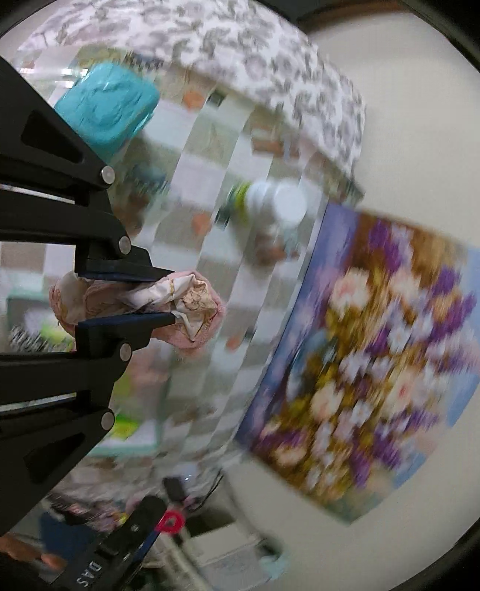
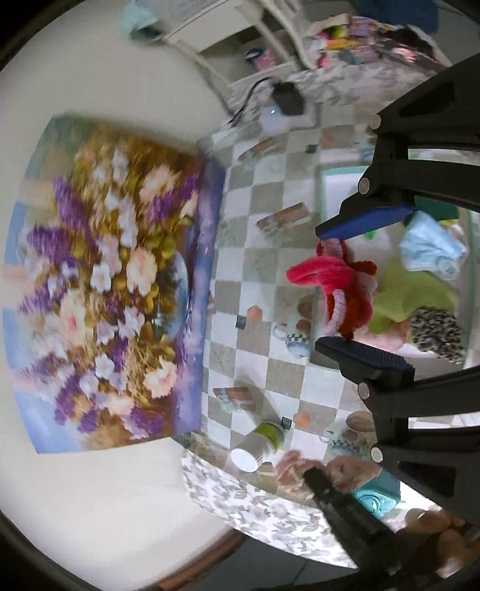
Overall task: Organize soft objects
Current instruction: 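Carry both items over the tray and open both grippers to drop them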
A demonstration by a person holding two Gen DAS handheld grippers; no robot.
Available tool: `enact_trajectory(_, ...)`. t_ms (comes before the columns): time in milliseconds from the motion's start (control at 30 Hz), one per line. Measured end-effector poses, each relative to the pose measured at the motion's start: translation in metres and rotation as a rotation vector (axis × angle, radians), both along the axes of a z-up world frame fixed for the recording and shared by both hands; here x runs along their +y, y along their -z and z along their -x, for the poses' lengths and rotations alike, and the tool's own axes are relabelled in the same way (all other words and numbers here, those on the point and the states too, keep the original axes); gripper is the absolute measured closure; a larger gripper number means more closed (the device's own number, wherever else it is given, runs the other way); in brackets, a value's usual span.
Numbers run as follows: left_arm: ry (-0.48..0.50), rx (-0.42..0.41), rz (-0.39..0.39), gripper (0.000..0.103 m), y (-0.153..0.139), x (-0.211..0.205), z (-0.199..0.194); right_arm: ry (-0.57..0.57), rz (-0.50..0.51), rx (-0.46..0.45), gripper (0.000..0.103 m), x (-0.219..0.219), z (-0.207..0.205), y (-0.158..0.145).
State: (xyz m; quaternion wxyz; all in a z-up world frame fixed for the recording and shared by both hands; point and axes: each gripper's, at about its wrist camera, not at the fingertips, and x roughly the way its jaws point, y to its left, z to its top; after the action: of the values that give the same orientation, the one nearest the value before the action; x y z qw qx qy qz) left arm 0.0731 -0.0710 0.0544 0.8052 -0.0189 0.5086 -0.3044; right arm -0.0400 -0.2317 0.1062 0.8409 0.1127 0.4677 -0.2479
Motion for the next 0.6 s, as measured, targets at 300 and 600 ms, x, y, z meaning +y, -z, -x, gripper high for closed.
enact_trajectory(300,0.157,0.057,-0.028,0.087,0.028,-0.027,0.047,0.13,-0.101,-0.058,0.046,-0.003,0.052,0.041)
enact_trajectory(600,0.18,0.158,-0.108,0.087,0.075,-0.046,0.054,0.205,-0.198,0.004,0.046,-0.019,0.074,0.102)
